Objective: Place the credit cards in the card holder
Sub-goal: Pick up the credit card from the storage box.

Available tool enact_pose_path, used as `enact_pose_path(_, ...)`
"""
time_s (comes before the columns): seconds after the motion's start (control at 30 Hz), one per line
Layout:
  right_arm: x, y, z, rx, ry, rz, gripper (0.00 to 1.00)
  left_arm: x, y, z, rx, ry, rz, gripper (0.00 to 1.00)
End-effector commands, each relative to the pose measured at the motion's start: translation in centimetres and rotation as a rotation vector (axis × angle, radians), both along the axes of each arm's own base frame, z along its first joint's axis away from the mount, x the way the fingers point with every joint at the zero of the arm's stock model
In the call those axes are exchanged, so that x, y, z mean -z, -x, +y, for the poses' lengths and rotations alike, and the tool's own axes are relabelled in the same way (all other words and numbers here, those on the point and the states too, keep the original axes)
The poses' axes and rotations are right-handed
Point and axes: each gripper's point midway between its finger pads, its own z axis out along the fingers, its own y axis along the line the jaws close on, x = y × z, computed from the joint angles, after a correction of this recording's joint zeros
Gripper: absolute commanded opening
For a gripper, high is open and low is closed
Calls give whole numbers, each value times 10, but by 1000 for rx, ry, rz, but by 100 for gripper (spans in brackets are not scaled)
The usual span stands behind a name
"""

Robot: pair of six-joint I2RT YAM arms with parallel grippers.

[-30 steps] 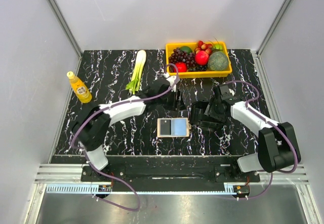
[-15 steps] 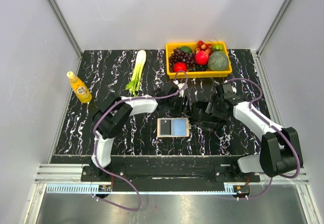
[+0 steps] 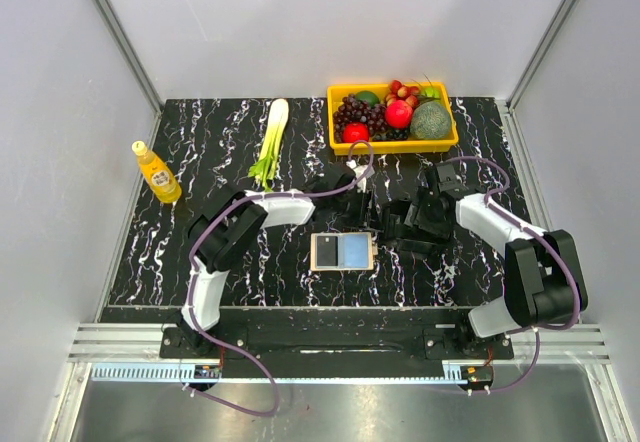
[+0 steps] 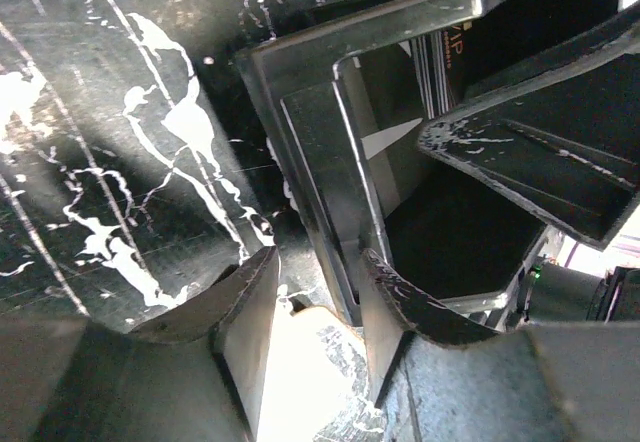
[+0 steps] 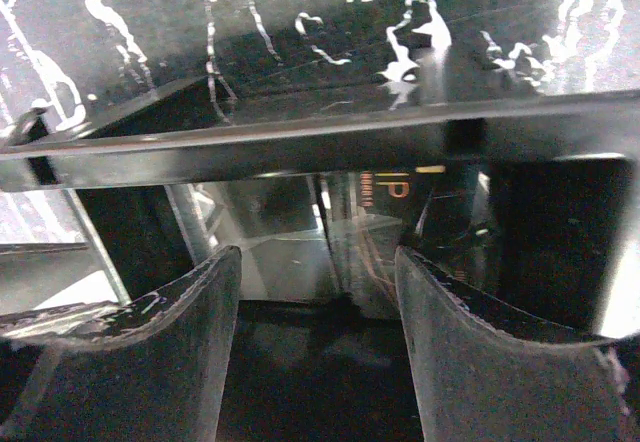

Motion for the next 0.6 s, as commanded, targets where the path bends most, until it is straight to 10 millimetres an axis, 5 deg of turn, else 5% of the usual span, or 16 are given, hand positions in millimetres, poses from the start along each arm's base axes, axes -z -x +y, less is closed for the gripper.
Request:
enact_pose_path(0.0,-2,-7,18,-104,-76,-25,68,-15,11,-23,30,82,-23,39)
enact_pose_path(0.57,-16,-11,44,-209,-206,-87,59,-12,48,-18,-13,81,-16,31)
